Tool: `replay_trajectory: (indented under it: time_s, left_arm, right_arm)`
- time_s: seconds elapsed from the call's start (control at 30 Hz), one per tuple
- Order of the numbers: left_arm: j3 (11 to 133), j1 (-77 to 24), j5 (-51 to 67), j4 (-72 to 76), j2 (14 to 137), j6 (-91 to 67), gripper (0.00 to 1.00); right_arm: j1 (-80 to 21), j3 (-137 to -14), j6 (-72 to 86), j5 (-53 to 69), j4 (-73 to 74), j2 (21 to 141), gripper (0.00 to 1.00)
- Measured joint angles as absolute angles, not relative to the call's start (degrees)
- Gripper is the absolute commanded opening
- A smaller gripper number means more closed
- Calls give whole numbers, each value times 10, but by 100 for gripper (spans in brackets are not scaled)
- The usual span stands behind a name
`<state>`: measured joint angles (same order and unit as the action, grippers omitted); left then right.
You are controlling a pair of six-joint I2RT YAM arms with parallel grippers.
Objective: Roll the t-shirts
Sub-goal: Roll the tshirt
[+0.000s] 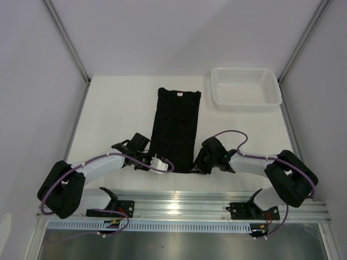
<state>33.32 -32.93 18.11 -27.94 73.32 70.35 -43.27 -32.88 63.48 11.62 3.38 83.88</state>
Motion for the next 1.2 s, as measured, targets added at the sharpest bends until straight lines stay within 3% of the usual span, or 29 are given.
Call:
replay_trajectory:
  time_s: [0.07,0.2,0.77,1.2]
  left_arm:
    - [333,-329,181,-280,732,700,4]
    - [333,-330,181,-283,729,691,1]
    - [366,-334,215,-399,703,583,1]
    - [373,-368,273,-537,649,483,1]
  right_arm:
    - [-432,-322,635,119,32,838,12]
    - [-430,-298,641,120,25,821,0]
    - [-431,-291,582,140,114,756,0]
    - [-515,-323,582,194,242,683,0]
